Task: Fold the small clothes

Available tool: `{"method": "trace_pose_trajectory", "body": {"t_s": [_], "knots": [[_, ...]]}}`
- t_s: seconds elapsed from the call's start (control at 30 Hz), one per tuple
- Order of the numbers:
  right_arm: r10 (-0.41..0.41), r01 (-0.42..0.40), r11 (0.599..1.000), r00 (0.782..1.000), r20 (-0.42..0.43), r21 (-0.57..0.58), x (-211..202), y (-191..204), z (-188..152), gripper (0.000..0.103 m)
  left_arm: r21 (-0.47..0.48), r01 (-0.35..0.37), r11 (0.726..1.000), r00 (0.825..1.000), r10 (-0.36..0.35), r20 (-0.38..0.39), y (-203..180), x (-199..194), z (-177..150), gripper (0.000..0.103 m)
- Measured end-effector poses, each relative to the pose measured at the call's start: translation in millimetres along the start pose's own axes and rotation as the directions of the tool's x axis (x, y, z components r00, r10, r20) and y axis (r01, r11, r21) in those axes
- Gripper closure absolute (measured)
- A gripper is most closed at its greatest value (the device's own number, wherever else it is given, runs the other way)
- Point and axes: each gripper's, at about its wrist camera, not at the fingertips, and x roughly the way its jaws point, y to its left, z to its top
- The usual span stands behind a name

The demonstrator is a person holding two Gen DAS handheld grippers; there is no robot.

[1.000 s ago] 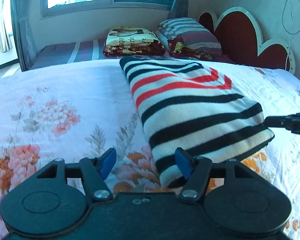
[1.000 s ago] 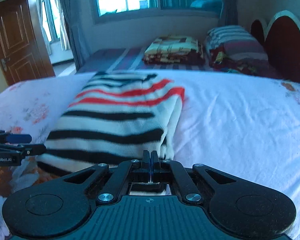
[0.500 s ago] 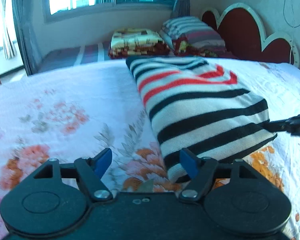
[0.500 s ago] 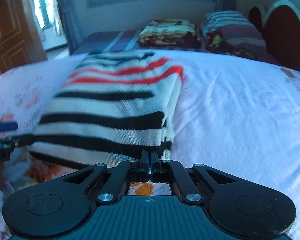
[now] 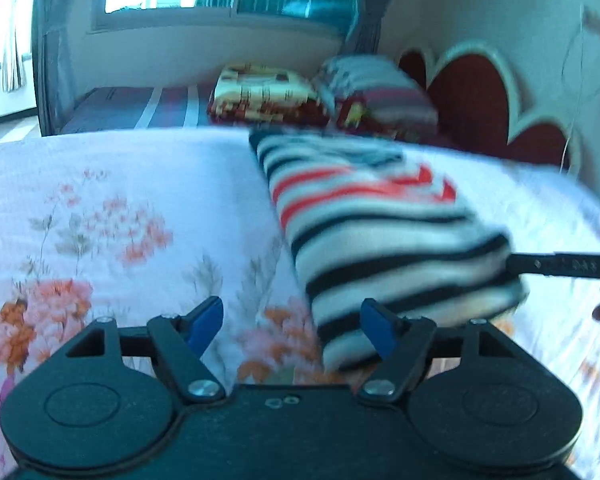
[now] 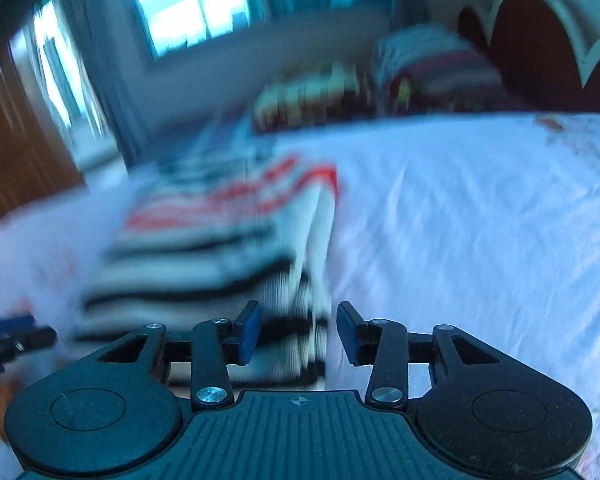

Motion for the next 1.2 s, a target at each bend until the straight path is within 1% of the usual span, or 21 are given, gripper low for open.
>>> {"method": "trace_pose_trajectory", "body": {"t_s": [0.03, 0.07, 0.2, 0.27, 0.3, 0.33, 0.37, 0.4, 0.43, 0.5, 0.53, 0.57, 0.6, 0.63, 0.67, 0.73, 0.83, 0.9, 1.07, 1.13, 1.2], "knots": [[0.028, -0.028, 0.999, 1.0, 0.005, 0.035, -2, -7, 6, 0.04, -0.029, 0.015, 0.999, 1.0, -0.014, 0.012, 5, 2, 6, 0.028], [0.052, -0.052, 0.996, 0.999, 0.006, 0.075, -2, -15, 11, 0.037, -0.058, 0.025, 0.998, 1.0, -0.024, 0.011, 10, 7, 11, 0.028], [0.176, -0.164, 0.966, 0.984, -0.041, 0.202, 24, -42, 29, 0.038, -0.181, 0.04, 0.983, 0.998, -0.047, -0.033, 23, 41, 30, 0.027], [0.205, -0.186, 0.956, 0.977, -0.065, 0.226, 41, -51, 32, 0.038, -0.227, 0.071, 0.971, 0.995, -0.087, -0.058, 27, 59, 36, 0.026], [0.213, -0.191, 0.953, 0.975, -0.071, 0.235, 47, -55, 32, 0.037, -0.24, 0.102, 0.965, 0.989, -0.124, -0.077, 29, 66, 38, 0.029], [0.228, -0.203, 0.946, 0.971, -0.074, 0.251, 52, -60, 33, 0.038, -0.236, 0.168, 0.957, 0.978, -0.192, -0.083, 30, 73, 40, 0.035], [0.241, -0.214, 0.94, 0.968, -0.073, 0.266, 55, -63, 34, 0.038, -0.218, 0.177, 0.96, 0.977, -0.199, -0.081, 29, 76, 40, 0.049], [0.25, -0.224, 0.937, 0.966, -0.068, 0.268, 54, -65, 36, 0.038, -0.205, 0.22, 0.954, 0.967, -0.241, -0.085, 28, 79, 42, 0.069], [0.26, -0.236, 0.936, 0.963, -0.062, 0.263, 53, -64, 37, 0.038, -0.197, 0.218, 0.956, 0.969, -0.237, -0.075, 25, 76, 44, 0.077], [0.281, -0.255, 0.927, 0.958, -0.06, 0.274, 52, -68, 37, 0.038, -0.15, 0.216, 0.965, 0.973, -0.226, -0.055, 19, 70, 48, 0.083], [0.291, -0.263, 0.923, 0.955, -0.062, 0.282, 52, -69, 35, 0.037, -0.144, 0.215, 0.966, 0.974, -0.224, -0.046, 19, 67, 50, 0.075], [0.293, -0.263, 0.922, 0.954, -0.066, 0.286, 52, -71, 35, 0.037, -0.142, 0.219, 0.965, 0.974, -0.226, -0.036, 20, 64, 51, 0.061], [0.293, -0.262, 0.922, 0.954, -0.072, 0.284, 53, -70, 34, 0.037, -0.149, 0.216, 0.965, 0.975, -0.221, -0.016, 22, 62, 52, 0.026], [0.302, -0.269, 0.92, 0.95, -0.08, 0.283, 53, -71, 35, 0.037, -0.165, 0.221, 0.961, 0.975, -0.222, 0.018, 25, 60, 51, 0.023], [0.311, -0.275, 0.919, 0.946, -0.09, 0.284, 55, -72, 36, 0.037, -0.188, 0.241, 0.952, 0.97, -0.242, 0.017, 28, 63, 51, 0.023], [0.324, -0.284, 0.918, 0.94, -0.11, 0.276, 59, -71, 38, 0.037, -0.243, 0.28, 0.929, 0.955, -0.296, -0.031, 34, 79, 52, 0.023], [0.364, -0.315, 0.905, 0.921, -0.139, 0.287, 67, -72, 39, 0.037, -0.292, 0.279, 0.915, 0.929, -0.334, -0.161, 37, 108, 51, 0.024], [0.379, -0.325, 0.901, 0.911, -0.159, 0.286, 75, -72, 39, 0.037, -0.355, 0.319, 0.879, 0.898, -0.4, -0.183, 42, 121, 48, 0.023], [0.437, -0.363, 0.862, 0.886, -0.155, 0.354, 90, -75, 42, 0.038, -0.357, 0.333, 0.873, 0.896, -0.411, -0.17, 36, 133, 54, 0.025], [0.439, -0.366, 0.861, 0.886, -0.153, 0.353, 92, -73, 45, 0.038, -0.323, 0.315, 0.892, 0.906, -0.384, -0.176, 26, 137, 56, 0.024], [0.422, -0.358, 0.876, 0.893, -0.155, 0.324, 92, -68, 46, 0.038, -0.288, 0.292, 0.912, 0.919, -0.351, -0.18, 19, 137, 58, 0.024]]}}
